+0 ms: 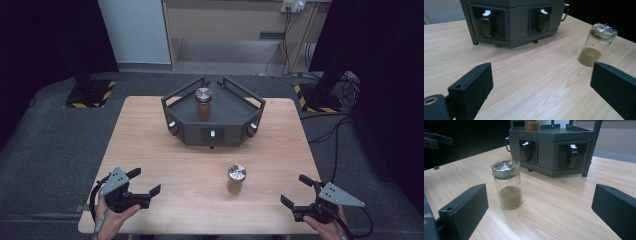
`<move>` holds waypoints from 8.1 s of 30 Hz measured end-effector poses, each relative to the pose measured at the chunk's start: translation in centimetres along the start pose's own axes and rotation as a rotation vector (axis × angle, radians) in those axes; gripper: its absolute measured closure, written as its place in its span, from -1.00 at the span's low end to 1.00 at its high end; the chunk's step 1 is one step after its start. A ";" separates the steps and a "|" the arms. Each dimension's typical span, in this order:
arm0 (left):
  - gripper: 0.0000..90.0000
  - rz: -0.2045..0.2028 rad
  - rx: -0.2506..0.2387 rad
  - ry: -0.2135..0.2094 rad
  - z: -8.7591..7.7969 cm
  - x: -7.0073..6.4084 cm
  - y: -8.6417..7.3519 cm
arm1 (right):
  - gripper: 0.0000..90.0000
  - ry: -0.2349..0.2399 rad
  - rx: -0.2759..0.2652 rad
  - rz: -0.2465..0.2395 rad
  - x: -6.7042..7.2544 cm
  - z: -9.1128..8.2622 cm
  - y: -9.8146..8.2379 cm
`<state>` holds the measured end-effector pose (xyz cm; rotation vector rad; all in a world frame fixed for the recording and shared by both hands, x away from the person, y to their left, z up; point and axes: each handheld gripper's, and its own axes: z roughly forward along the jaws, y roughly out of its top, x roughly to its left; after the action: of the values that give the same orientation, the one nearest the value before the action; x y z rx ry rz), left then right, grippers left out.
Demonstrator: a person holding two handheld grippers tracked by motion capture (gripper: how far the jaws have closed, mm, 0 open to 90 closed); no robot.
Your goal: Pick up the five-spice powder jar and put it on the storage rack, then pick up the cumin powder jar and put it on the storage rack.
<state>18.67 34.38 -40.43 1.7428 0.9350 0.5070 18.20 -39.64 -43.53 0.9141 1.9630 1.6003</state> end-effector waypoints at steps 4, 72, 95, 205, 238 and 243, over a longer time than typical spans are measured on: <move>-0.93 -0.004 -0.030 -0.012 -0.7 0.2 -0.5 | -0.98 0.003 0.003 -0.004 0.0 0.1 0.1; -0.95 0.053 -0.076 -0.130 -0.7 2.2 -1.0 | -0.96 0.127 0.065 -0.035 -1.3 -1.6 9.0; -0.95 0.052 -0.070 -0.137 -0.7 2.3 -1.0 | -0.95 0.184 0.155 -0.071 -1.4 1.2 13.7; -0.95 0.038 -0.066 -0.172 -0.6 2.8 -1.0 | -0.28 0.400 0.356 -0.225 -0.6 18.4 19.6; -0.95 0.021 -0.068 -0.181 -0.6 3.1 -1.1 | -0.28 0.224 0.367 -0.184 -2.6 25.5 29.1; -0.95 0.020 -0.069 -0.181 -0.6 3.1 -1.1 | -0.28 0.192 0.365 -0.177 -2.7 26.4 28.9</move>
<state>19.75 37.36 -41.60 1.7059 0.7646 0.3823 44.72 -20.59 -21.70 0.7084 2.4497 1.2948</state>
